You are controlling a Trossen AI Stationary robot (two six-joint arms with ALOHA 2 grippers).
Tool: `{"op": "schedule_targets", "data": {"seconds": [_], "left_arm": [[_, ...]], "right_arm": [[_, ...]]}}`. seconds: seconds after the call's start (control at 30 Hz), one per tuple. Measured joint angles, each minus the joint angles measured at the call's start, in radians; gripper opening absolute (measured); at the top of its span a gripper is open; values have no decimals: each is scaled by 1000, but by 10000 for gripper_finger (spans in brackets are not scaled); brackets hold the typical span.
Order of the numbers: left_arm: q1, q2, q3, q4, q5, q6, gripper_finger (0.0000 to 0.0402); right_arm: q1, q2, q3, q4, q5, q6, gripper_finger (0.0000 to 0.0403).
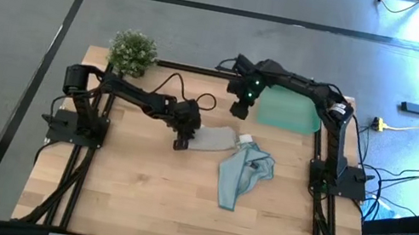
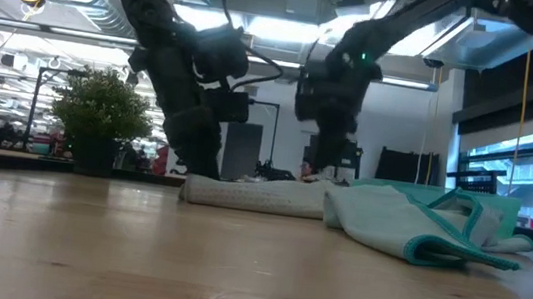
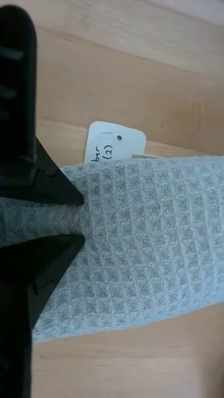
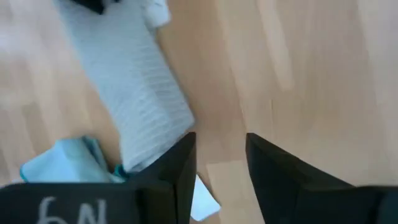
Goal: Roll microfiber towels into tight, uniform cylinder then place into a basket
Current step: Roll the grey microfiber towel
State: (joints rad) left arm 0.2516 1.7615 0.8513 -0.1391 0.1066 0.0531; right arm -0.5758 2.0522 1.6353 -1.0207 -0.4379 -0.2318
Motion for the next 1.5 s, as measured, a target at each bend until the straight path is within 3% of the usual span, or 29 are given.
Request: {"op": "schedule_targets", "data": {"seconds": [0.37, 0.7, 1.07, 1.5], "left_arm": [[36, 1, -2, -5, 55, -20, 88], [35, 2, -2, -3, 53, -20, 88], [36, -5, -5, 57, 35, -19, 88], [23, -6, -4, 60, 33, -17, 88]], "right_arm": [[124, -220, -11, 19, 1, -177, 139], [242, -370, -248, 195, -6, -210, 139], [342, -386, -316, 274, -8, -196, 139], [355, -386, -316, 323, -7, -92, 139]]}}
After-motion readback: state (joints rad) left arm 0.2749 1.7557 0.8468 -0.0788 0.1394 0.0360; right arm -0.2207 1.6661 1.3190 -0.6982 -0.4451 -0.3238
